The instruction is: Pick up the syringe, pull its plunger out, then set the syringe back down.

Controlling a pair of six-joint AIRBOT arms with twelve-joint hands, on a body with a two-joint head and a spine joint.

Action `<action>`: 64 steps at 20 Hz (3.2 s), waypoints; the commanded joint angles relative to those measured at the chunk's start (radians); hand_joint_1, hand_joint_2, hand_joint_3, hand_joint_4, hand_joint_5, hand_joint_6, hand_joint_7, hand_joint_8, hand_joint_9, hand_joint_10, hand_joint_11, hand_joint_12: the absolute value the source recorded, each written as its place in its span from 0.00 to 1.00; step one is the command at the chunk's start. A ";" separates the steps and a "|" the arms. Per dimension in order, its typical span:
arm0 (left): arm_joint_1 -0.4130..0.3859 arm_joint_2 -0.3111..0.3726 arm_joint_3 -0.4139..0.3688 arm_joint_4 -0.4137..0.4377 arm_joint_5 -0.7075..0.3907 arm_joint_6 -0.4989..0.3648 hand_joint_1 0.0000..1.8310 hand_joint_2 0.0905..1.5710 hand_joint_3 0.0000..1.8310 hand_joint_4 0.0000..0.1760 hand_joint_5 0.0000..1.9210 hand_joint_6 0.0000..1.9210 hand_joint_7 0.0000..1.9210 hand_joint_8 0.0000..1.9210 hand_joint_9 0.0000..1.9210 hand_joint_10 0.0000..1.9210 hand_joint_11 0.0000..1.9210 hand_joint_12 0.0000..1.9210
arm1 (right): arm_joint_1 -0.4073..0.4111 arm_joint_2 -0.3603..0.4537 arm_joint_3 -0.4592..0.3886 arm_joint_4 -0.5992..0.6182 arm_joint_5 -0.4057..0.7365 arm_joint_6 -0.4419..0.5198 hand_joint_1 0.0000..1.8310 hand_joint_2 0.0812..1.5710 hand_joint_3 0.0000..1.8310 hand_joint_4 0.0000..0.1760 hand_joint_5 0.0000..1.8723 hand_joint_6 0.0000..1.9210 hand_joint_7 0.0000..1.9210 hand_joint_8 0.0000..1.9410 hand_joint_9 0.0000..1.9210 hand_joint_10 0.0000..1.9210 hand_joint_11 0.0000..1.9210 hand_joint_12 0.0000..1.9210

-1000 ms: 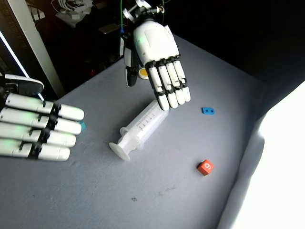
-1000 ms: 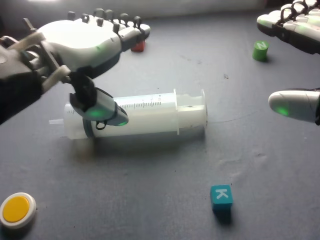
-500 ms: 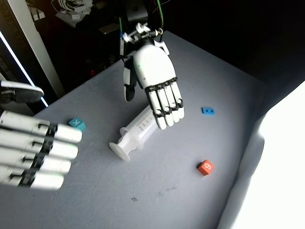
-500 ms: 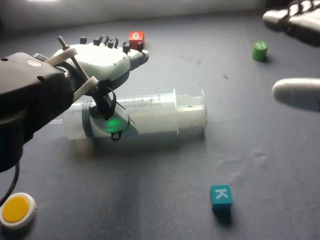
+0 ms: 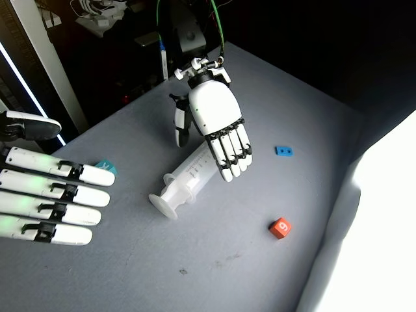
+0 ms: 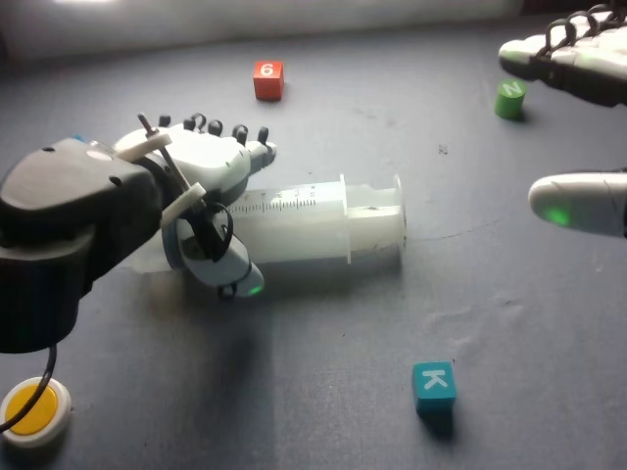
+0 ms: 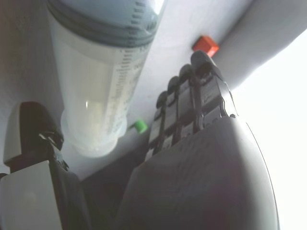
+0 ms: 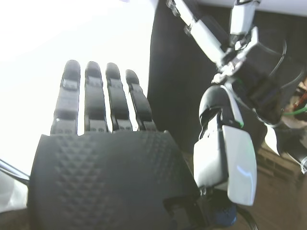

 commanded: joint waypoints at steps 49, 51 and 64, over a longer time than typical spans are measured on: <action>-0.131 0.048 -0.041 -0.115 0.004 0.091 0.65 0.73 0.00 0.15 0.45 0.62 0.47 0.59 0.41 0.44 0.24 0.70 | 0.148 -0.094 0.017 0.152 -0.031 0.020 0.42 0.54 0.00 0.00 0.01 0.00 0.02 0.00 0.02 0.00 0.00 0.04; -0.161 0.066 -0.061 -0.135 0.012 0.115 0.65 0.73 0.00 0.11 0.44 0.65 0.46 0.58 0.43 0.41 0.25 0.68 | 0.172 -0.123 0.041 0.167 -0.031 0.009 0.47 0.57 0.00 0.00 0.00 0.00 0.00 0.00 0.01 0.00 0.00 0.04; -0.281 0.120 -0.122 -0.235 0.004 0.233 0.65 0.73 0.00 0.12 0.45 0.60 0.47 0.60 0.44 0.41 0.24 0.70 | 0.226 -0.365 0.227 0.266 -0.015 -0.001 0.61 0.61 0.00 0.00 0.05 0.01 0.07 0.01 0.08 0.01 0.00 0.20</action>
